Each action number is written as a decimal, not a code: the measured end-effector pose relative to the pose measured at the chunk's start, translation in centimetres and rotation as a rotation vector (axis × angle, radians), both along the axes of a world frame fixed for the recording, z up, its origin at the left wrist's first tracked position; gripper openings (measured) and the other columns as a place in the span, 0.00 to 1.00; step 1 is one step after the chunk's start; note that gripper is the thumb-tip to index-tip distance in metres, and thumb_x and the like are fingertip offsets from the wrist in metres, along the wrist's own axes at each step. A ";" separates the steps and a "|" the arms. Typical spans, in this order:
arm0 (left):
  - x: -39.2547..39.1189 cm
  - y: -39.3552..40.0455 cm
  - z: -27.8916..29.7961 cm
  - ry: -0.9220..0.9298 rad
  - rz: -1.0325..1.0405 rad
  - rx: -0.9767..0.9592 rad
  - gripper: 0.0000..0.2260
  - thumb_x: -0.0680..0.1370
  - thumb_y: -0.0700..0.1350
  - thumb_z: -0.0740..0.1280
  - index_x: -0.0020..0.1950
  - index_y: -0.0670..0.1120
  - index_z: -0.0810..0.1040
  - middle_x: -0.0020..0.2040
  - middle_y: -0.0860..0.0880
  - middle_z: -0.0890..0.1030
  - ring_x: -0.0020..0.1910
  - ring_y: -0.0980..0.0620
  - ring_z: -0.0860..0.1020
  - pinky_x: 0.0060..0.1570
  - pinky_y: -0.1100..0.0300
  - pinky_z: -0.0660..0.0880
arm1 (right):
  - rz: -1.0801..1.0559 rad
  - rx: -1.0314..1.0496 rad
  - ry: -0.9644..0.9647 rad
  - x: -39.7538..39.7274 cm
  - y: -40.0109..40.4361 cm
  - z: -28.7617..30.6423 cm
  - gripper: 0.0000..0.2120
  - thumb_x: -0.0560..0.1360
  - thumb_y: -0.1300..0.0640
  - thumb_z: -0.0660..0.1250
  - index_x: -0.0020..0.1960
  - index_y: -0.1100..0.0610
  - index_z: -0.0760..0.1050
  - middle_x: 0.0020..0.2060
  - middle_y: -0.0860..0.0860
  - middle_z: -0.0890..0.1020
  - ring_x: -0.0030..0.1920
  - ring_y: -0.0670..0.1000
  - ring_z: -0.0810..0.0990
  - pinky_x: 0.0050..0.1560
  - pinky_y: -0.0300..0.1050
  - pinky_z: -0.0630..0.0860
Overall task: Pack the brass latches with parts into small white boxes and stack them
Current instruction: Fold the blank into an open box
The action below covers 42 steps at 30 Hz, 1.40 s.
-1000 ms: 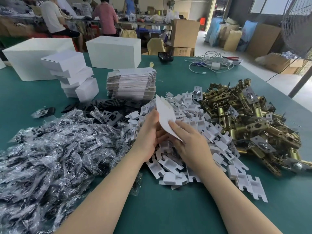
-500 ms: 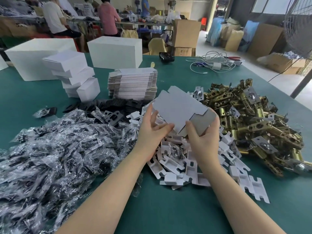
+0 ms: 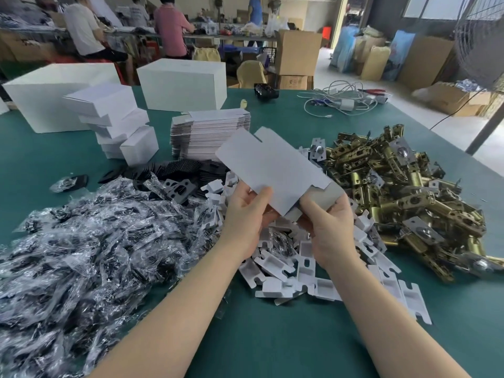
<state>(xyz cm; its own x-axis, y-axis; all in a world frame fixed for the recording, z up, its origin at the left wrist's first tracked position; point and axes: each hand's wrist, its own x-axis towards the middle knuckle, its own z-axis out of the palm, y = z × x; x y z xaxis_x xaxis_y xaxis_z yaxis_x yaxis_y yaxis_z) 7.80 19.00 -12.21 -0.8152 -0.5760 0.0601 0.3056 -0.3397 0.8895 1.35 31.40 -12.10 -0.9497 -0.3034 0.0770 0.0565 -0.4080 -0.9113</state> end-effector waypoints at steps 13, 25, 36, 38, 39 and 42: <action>0.4 -1.5 1.4 -0.089 -0.098 -0.140 0.09 0.83 0.39 0.61 0.56 0.52 0.77 0.45 0.54 0.86 0.44 0.55 0.84 0.40 0.58 0.81 | -0.279 0.977 0.894 0.2 1.2 0.5 0.20 0.79 0.53 0.64 0.69 0.57 0.73 0.42 0.48 0.79 0.39 0.48 0.73 0.35 0.34 0.65; 0.5 0.3 1.4 -0.051 -0.161 -0.091 0.14 0.86 0.41 0.55 0.71 0.47 0.68 0.49 0.55 0.79 0.45 0.69 0.81 0.44 0.70 0.79 | -0.222 1.047 0.788 0.9 0.8 0.6 0.12 0.79 0.55 0.61 0.60 0.55 0.77 0.36 0.50 0.81 0.34 0.51 0.77 0.32 0.47 0.72; 0.3 0.2 1.7 -0.139 -0.152 0.028 0.14 0.84 0.46 0.58 0.70 0.49 0.70 0.60 0.41 0.81 0.56 0.45 0.81 0.53 0.47 0.79 | -0.205 0.924 0.696 0.9 0.6 0.4 0.15 0.77 0.59 0.62 0.60 0.51 0.80 0.24 0.43 0.72 0.27 0.45 0.72 0.27 0.39 0.65; 0.3 0.1 1.6 -0.157 -0.157 0.104 0.15 0.83 0.50 0.59 0.69 0.48 0.72 0.55 0.43 0.84 0.51 0.46 0.84 0.47 0.49 0.82 | -0.211 0.885 0.680 1.2 0.2 0.2 0.14 0.77 0.60 0.61 0.58 0.52 0.81 0.25 0.44 0.75 0.28 0.46 0.73 0.27 0.42 0.67; 0.2 0.0 1.5 -0.163 -0.161 0.122 0.14 0.83 0.51 0.60 0.67 0.49 0.74 0.51 0.45 0.85 0.48 0.47 0.85 0.43 0.50 0.83 | -0.205 0.860 0.651 1.3 0.1 0.1 0.14 0.77 0.60 0.61 0.57 0.52 0.82 0.26 0.46 0.77 0.28 0.47 0.73 0.27 0.43 0.68; 0.1 0.0 1.2 -0.173 -0.134 0.091 0.11 0.83 0.51 0.61 0.64 0.51 0.74 0.44 0.50 0.86 0.42 0.51 0.85 0.36 0.54 0.82 | -0.193 0.776 0.581 1.3 0.1 0.0 0.13 0.77 0.61 0.59 0.51 0.52 0.82 0.25 0.45 0.76 0.25 0.46 0.69 0.26 0.41 0.64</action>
<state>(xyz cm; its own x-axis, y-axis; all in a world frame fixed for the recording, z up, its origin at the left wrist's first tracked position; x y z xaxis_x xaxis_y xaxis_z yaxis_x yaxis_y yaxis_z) 7.94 19.05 -11.02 -0.8785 -0.4584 -0.1341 0.0980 -0.4479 0.8887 2.69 31.50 -12.11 -0.8659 -0.3110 0.3917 -0.4887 0.3589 -0.7952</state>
